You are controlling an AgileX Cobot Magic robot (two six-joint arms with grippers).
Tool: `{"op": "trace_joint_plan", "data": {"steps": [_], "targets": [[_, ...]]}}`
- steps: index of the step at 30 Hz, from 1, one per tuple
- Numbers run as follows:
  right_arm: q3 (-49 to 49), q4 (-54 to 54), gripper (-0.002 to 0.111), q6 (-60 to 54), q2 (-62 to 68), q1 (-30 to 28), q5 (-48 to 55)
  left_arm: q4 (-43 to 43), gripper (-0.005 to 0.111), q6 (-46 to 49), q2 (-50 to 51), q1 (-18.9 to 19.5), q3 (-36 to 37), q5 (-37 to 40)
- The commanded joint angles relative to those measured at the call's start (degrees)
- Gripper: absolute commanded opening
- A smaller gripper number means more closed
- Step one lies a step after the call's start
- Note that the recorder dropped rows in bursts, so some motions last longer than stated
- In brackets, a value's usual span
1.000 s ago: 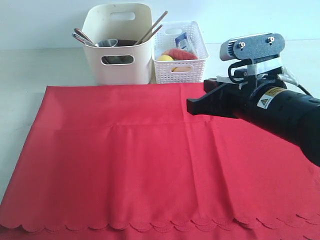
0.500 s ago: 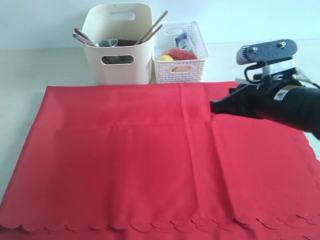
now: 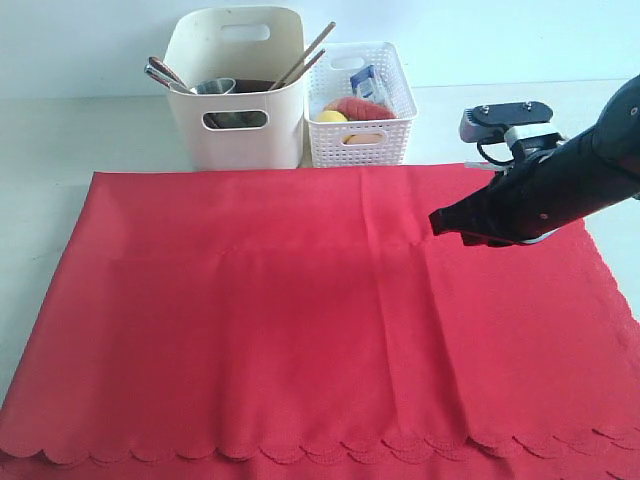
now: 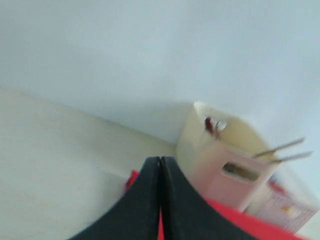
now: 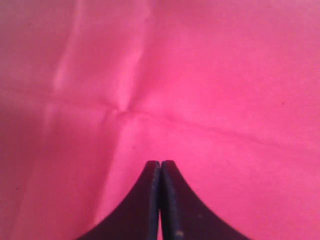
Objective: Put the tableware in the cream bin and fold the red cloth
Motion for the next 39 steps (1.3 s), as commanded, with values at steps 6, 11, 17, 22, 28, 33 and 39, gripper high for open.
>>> {"op": "trace_joint_plan", "data": {"steps": [6,11,17,22,28,33,39], "targets": [[-0.51,6.37,0.000,-10.93,-0.02,0.21,5.55,-5.53,0.002,-5.24,-0.31,-0.01,0.08,-20.51],[-0.51,6.37,0.000,-10.90,-0.02,0.21,5.78,-4.54,0.002,-8.65,-0.31,-0.01,-2.02,-23.75],[-0.51,7.82,0.000,-10.90,0.07,0.21,6.89,8.08,0.002,-8.40,7.65,-0.01,-6.88,-15.33],[-0.51,7.82,0.000,-10.90,0.07,0.21,6.89,8.70,0.002,-8.23,24.98,-0.05,-9.89,-12.01],[-0.51,7.82,0.000,-10.90,0.07,0.21,7.13,15.35,0.002,-8.07,45.53,-0.53,-12.42,-10.06],[-0.51,7.82,0.000,-11.02,0.32,0.21,7.13,19.27,0.006,-8.07,60.05,-4.38,-15.05,-10.33],[-0.51,7.82,0.000,-11.48,0.95,0.21,6.91,21.07,0.046,-8.07,73.46,-7.35,-17.79,-12.27]]}}
